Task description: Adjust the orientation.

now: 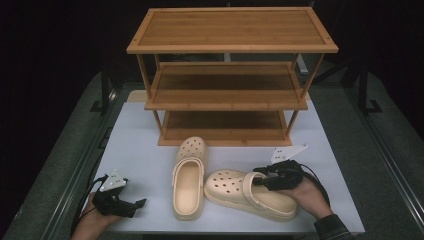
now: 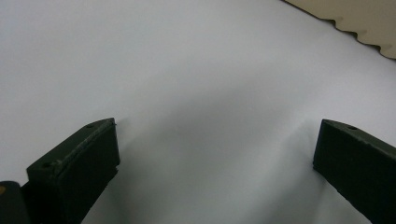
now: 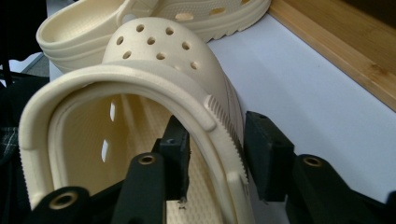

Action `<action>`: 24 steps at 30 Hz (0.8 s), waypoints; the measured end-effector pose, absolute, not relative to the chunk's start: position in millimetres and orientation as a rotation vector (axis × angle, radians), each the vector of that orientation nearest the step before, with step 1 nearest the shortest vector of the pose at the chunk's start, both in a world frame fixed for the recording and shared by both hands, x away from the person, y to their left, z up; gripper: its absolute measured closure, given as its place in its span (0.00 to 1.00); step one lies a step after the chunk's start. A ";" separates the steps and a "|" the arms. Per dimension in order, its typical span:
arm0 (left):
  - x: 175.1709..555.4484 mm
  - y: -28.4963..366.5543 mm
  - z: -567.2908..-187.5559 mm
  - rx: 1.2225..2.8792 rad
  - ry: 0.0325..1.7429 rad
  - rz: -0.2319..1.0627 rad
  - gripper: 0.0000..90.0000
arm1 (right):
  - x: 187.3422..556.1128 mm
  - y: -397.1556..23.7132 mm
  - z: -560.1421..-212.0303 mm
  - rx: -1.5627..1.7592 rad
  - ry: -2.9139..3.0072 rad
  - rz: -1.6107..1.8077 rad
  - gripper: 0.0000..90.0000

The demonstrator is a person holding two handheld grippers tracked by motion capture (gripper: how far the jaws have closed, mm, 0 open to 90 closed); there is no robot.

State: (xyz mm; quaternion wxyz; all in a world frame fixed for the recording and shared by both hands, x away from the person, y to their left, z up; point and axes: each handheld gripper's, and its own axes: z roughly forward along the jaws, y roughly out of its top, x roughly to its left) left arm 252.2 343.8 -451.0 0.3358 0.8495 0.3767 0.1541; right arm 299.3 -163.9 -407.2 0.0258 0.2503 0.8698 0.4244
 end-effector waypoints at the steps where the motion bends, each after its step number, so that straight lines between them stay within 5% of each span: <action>1: 252.2 343.8 -451.0 2.215 0.982 0.401 0.00 | 299.0 -163.7 -407.4 0.767 2.690 1.308 0.73; 24: 252.4 343.8 -451.0 2.216 0.982 0.401 0.00 | 298.4 -182.8 -402.0 0.767 2.619 1.232 0.84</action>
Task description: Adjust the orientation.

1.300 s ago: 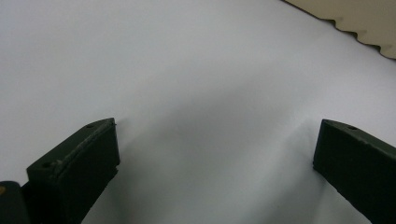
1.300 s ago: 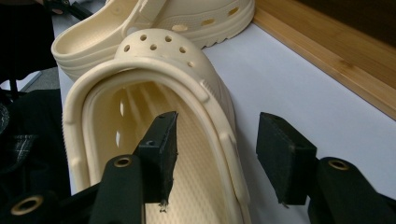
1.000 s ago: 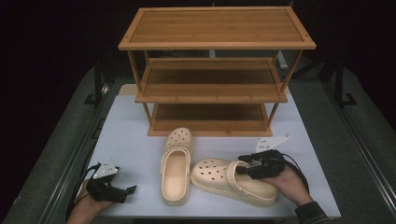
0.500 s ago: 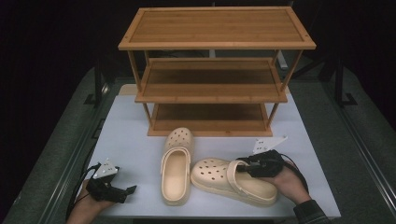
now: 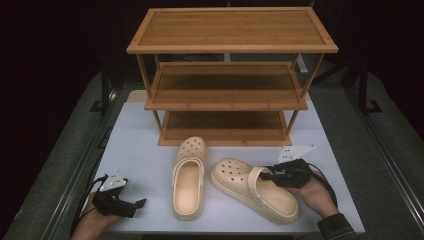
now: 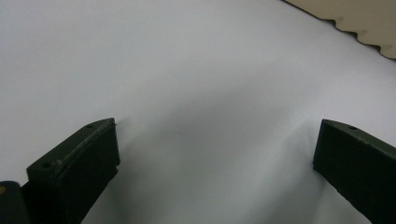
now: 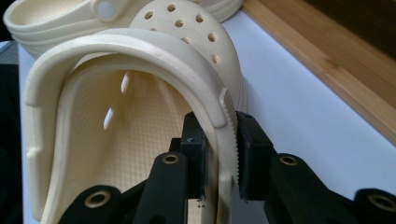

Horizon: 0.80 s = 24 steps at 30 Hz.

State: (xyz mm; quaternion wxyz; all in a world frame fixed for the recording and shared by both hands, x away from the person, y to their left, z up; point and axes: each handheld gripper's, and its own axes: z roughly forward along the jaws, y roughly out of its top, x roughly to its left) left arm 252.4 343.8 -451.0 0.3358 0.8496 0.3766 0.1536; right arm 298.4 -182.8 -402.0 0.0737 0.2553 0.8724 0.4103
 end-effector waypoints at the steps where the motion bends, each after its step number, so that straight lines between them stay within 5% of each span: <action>1: 252.4 343.8 -451.0 2.216 0.982 0.401 0.00 | 298.7 -185.6 -401.2 0.774 2.607 1.232 0.84; 24: 252.4 343.8 -451.0 2.215 0.983 0.401 0.00 | 312.9 -234.9 -404.6 0.995 2.420 1.131 0.81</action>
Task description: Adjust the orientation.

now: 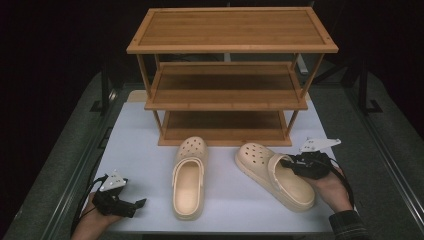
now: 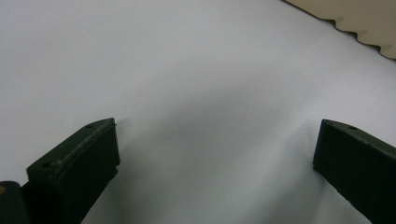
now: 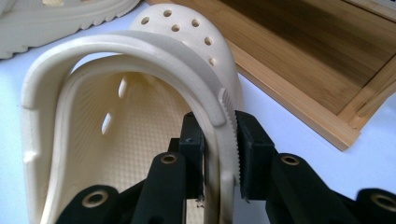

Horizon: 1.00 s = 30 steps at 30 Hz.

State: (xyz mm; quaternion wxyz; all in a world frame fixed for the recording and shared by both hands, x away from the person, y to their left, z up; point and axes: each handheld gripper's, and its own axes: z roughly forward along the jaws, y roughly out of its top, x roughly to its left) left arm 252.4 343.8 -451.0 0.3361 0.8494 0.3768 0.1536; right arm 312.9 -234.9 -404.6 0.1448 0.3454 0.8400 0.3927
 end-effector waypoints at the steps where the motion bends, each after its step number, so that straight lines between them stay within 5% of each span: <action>1: 252.4 343.9 -451.0 2.215 0.982 0.400 0.00 | 313.0 -234.8 -405.3 1.000 2.418 1.135 0.79; 6: 252.2 343.9 -451.0 2.215 0.982 0.401 0.00 | 308.9 -241.2 -404.7 1.022 2.398 1.184 0.64; 13: 252.1 343.9 -451.1 2.216 0.981 0.403 0.00 | 282.1 -264.1 -398.8 1.051 2.371 1.232 0.62; 24: 252.2 343.8 -451.1 2.215 0.982 0.402 0.00 | 277.2 -304.4 -413.5 1.159 2.327 1.269 1.00; 30: 252.2 343.8 -451.1 2.215 0.982 0.402 0.00 | 297.0 -298.2 -431.0 1.155 2.398 1.255 1.00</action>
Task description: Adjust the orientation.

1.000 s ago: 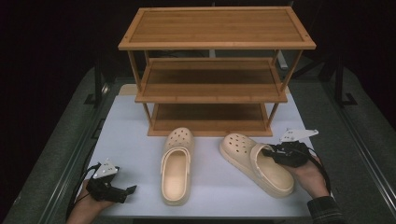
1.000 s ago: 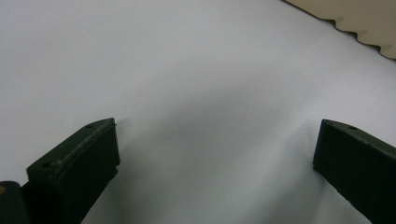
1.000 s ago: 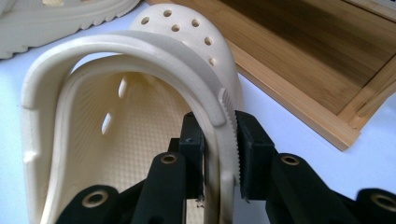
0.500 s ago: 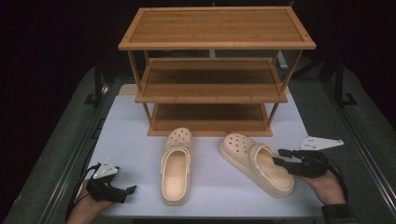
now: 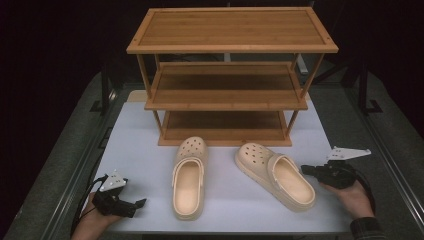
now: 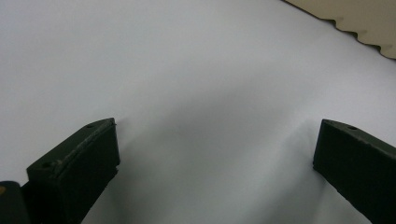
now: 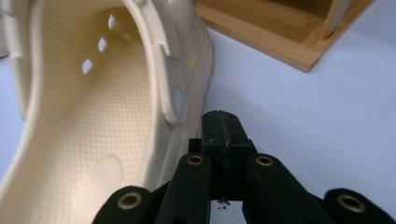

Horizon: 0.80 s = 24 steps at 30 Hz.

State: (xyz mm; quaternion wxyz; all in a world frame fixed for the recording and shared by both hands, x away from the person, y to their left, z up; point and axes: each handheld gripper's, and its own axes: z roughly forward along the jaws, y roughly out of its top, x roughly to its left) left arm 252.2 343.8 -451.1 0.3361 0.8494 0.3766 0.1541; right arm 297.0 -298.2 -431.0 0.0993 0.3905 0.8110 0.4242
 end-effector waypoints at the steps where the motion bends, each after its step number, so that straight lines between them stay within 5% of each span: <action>1: 252.2 343.8 -451.1 2.215 0.982 0.401 0.00 | 298.8 -296.9 -432.7 1.154 2.409 1.252 1.00; 24: 252.3 343.8 -451.1 2.215 0.982 0.401 0.00 | 299.1 -244.6 -439.7 1.005 2.573 1.271 1.00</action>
